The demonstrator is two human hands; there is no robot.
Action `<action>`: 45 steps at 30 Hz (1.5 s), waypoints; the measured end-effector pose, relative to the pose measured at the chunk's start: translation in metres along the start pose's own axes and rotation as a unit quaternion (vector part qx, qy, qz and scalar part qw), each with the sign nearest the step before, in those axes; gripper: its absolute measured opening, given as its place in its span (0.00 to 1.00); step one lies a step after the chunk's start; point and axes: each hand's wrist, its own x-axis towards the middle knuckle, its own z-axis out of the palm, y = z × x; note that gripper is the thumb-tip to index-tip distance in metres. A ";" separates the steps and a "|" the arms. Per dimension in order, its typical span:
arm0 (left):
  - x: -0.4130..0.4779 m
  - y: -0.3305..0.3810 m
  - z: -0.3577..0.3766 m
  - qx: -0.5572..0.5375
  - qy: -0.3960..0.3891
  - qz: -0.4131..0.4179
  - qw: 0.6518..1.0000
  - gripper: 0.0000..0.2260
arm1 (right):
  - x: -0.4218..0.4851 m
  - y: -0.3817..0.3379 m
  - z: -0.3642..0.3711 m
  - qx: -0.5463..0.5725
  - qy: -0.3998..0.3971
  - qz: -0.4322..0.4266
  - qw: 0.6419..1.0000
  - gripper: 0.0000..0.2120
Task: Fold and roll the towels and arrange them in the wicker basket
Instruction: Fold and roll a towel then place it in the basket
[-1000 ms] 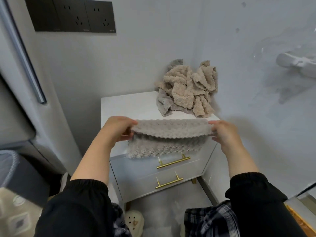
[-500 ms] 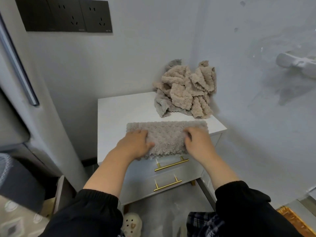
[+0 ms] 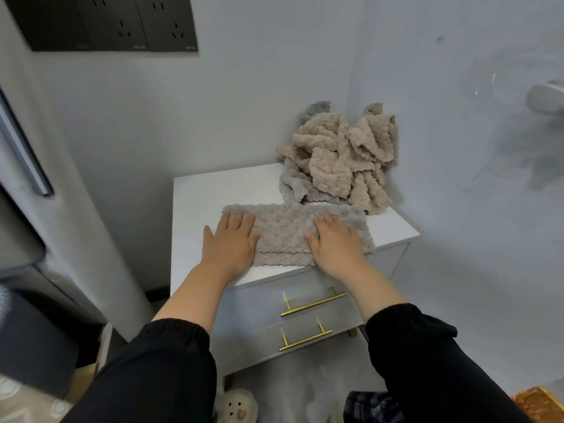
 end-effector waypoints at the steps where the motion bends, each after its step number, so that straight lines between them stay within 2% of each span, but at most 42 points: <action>1: 0.000 -0.002 0.000 -0.010 0.019 -0.004 1.000 0.23 | 0.002 -0.001 -0.001 0.002 -0.004 0.000 1.000 0.25; 4: -0.002 -0.008 -0.004 -0.047 0.048 0.018 0.998 0.26 | 0.002 0.002 -0.005 0.047 -0.004 -0.008 0.999 0.27; 7: -0.005 -0.015 -0.012 -0.097 0.039 0.081 0.991 0.32 | -0.007 0.003 -0.017 0.121 0.011 -0.048 0.991 0.28; 9: -0.008 -0.016 -0.019 -0.150 0.026 0.100 0.983 0.35 | -0.014 0.002 -0.025 0.159 -0.019 -0.053 0.986 0.29; 11: -0.014 -0.015 -0.022 -0.172 0.026 0.112 0.978 0.32 | -0.018 0.001 -0.026 0.160 -0.040 -0.057 0.985 0.24; 14: -0.019 -0.009 -0.027 -0.167 0.040 0.138 0.975 0.19 | -0.018 0.003 -0.026 0.163 -0.036 -0.061 0.984 0.18; 16: -0.020 -0.006 -0.030 -0.144 0.035 0.163 0.976 0.14 | -0.016 0.004 -0.025 0.168 -0.035 -0.070 0.983 0.16; 19: -0.020 -0.006 -0.028 -0.083 0.044 0.184 0.979 0.12 | -0.015 0.004 -0.024 0.156 -0.041 -0.091 0.983 0.14; 23: -0.018 -0.005 -0.027 -0.031 0.084 0.142 0.986 0.11 | -0.014 0.006 -0.022 0.134 -0.040 -0.097 0.985 0.12; 29: -0.020 0.003 -0.042 -0.072 0.188 0.136 0.970 0.08 | -0.015 0.006 -0.025 0.146 0.002 -0.067 0.987 0.08; 31: -0.023 0.004 -0.046 -0.067 0.164 0.155 0.972 0.08 | -0.015 0.006 -0.026 0.144 0.000 -0.068 0.987 0.08; 35: -0.033 0.009 -0.048 -0.013 -0.009 0.161 0.987 0.05 | -0.014 0.008 -0.025 0.127 -0.014 -0.076 0.989 0.08; 37: -0.037 0.013 -0.045 -0.007 -0.031 0.154 0.988 0.03 | -0.014 0.009 -0.023 0.122 -0.018 -0.083 0.989 0.09; 39: -0.035 0.015 -0.040 0.014 0.005 0.165 0.986 0.08 | -0.013 0.009 -0.022 0.110 -0.017 -0.084 0.990 0.12; 42: -0.031 0.019 -0.026 0.023 -0.016 0.182 0.983 0.36 | -0.013 0.011 -0.022 0.090 0.003 -0.088 0.992 0.16; 43: -0.031 0.020 -0.019 0.029 -0.038 0.177 0.983 0.40 | -0.013 0.013 -0.023 0.077 0.014 -0.089 0.993 0.16; 45: -0.029 0.021 -0.006 0.056 -0.060 0.162 0.983 0.40 | -0.013 0.018 -0.024 0.046 0.039 -0.081 0.995 0.17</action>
